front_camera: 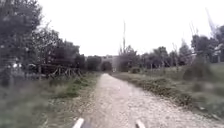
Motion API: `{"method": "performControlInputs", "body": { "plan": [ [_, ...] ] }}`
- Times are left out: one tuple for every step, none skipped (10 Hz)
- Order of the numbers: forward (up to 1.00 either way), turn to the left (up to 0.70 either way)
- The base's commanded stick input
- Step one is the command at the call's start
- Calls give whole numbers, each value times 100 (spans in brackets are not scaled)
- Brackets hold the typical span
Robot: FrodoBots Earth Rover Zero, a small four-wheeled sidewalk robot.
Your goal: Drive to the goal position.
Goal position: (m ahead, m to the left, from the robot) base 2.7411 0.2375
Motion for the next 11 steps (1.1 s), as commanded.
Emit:
{"method": "performControlInputs", "body": {
  "plan": [
    [70, 0],
    [70, 0],
    [70, 0],
    [70, 0],
    [70, 0],
    [70, 0],
    [70, 0],
    [70, 0],
    [70, 0],
    [70, 0],
    [70, 0]
  ]
}}
